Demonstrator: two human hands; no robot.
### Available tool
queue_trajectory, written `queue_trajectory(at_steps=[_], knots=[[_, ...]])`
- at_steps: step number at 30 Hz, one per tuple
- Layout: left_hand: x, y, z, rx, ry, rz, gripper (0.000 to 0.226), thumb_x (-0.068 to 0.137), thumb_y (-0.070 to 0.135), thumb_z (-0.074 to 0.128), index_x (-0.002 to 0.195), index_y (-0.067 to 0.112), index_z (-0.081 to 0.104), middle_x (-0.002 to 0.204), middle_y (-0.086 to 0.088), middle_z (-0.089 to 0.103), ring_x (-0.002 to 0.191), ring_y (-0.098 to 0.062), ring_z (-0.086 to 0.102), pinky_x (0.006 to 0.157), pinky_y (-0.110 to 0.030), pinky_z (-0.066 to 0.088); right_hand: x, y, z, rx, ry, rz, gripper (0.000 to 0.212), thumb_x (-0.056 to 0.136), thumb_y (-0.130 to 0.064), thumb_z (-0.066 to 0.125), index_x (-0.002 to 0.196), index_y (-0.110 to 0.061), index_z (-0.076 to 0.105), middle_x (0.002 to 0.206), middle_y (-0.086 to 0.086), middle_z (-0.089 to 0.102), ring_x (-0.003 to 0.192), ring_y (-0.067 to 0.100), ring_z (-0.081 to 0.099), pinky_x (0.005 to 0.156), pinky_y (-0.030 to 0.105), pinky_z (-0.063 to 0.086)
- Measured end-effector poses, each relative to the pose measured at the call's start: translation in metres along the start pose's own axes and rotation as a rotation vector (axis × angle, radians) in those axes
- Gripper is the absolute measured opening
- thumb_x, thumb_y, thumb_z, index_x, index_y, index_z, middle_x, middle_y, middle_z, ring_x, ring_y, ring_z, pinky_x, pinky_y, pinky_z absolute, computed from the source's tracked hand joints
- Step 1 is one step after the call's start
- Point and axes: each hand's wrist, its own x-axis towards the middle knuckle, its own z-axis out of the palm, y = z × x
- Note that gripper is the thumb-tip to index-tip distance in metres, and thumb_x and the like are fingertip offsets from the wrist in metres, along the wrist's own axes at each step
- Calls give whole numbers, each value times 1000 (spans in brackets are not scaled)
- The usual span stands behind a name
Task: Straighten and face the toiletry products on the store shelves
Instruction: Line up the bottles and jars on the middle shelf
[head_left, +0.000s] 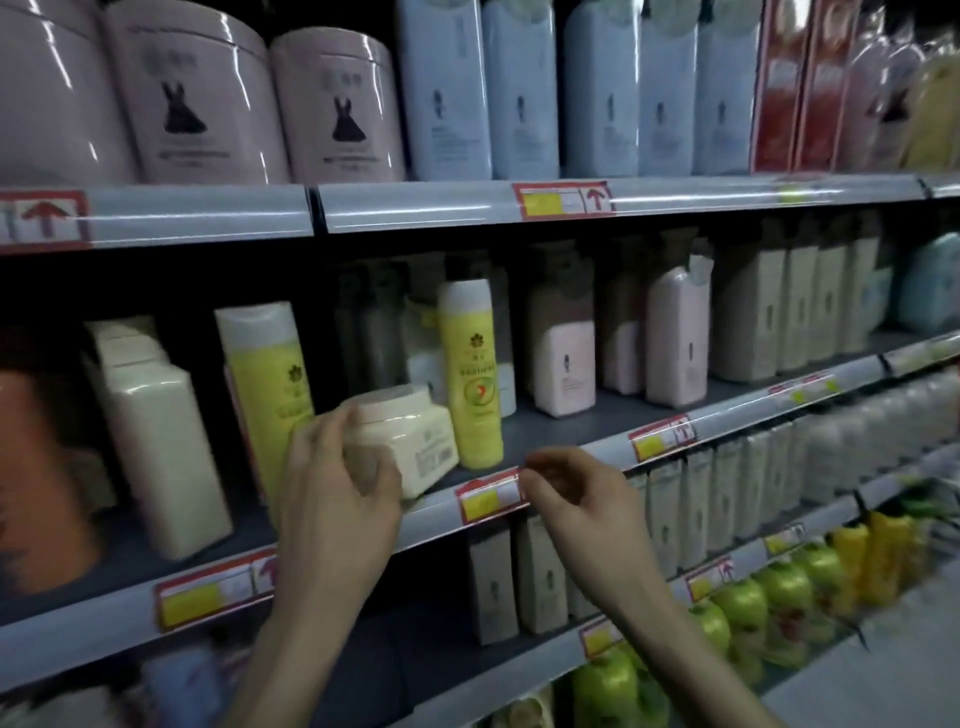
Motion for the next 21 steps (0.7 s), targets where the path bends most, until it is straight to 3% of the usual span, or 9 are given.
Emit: queue_trajectory(at_steps=[2, 3, 5, 7, 10, 13, 15, 18, 21], knots=[[0, 2, -3, 140, -149, 7, 76, 90, 26, 66, 156, 22, 29, 162, -6, 31, 145, -29, 37, 119, -41, 33, -1, -8, 18, -13, -55, -7, 22, 89, -37, 73, 110, -30, 73, 93, -17, 75, 90, -7, 67, 77, 11, 50], [-1, 5, -5, 170, -221, 8, 85, 89, 27, 67, 159, 24, 19, 164, -7, 29, 146, -28, 36, 116, -38, 34, -1, -14, 27, -15, -87, -4, 26, 89, -39, 73, 113, -31, 70, 94, -18, 73, 91, -6, 67, 77, 8, 48], [0, 7, -8, 170, -301, -2, 95, 87, 26, 68, 160, 27, 8, 153, -7, 44, 134, -29, 51, 99, -32, 45, -2, -24, 45, -10, -128, -2, 28, 89, -42, 74, 114, -33, 66, 91, -20, 70, 90, -3, 64, 76, 4, 44], [1, 9, -13, 135, -283, -48, 91, 85, 22, 69, 158, 27, 15, 136, -5, 60, 120, -28, 60, 80, -25, 43, -3, -30, 60, 26, -155, -3, 38, 89, -43, 74, 122, -27, 66, 91, -16, 72, 91, -1, 65, 77, 6, 44], [-2, 7, -22, 125, -244, -22, 80, 83, 16, 68, 152, 31, 32, 102, -4, 72, 96, -27, 68, 64, -22, 36, -7, -36, 74, 55, -200, -18, 55, 87, -47, 75, 136, -29, 60, 100, -12, 76, 102, 6, 70, 90, 27, 53], [-7, 1, -27, 58, -233, 41, 71, 84, 9, 64, 148, 31, 45, 69, 1, 65, 66, -14, 63, 61, -24, 44, -6, -36, 79, -13, -153, -62, 51, 85, -52, 75, 129, -31, 60, 100, -15, 72, 103, 12, 68, 89, 36, 54], [-10, -3, -31, -8, -178, 77, 56, 86, 6, 64, 136, 29, 60, 63, 7, 60, 58, -7, 58, 59, -17, 47, -3, -33, 79, -28, -93, -75, 51, 84, -55, 73, 127, -30, 60, 106, -13, 75, 105, 12, 69, 90, 38, 55], [-13, -9, -33, -139, -79, -6, 43, 89, 9, 66, 128, 27, 67, 86, 19, 68, 81, 4, 68, 71, -6, 50, 3, -29, 78, -53, -44, -79, 49, 91, -46, 70, 135, -29, 61, 115, -9, 76, 110, 16, 68, 93, 37, 54], [-10, -20, -20, -202, -196, -111, 48, 88, 16, 68, 134, 28, 61, 110, 17, 67, 111, -6, 69, 87, -15, 50, 7, -25, 78, -95, -31, -105, 34, 95, -37, 67, 128, -28, 67, 110, -5, 78, 105, 22, 69, 88, 38, 54]])
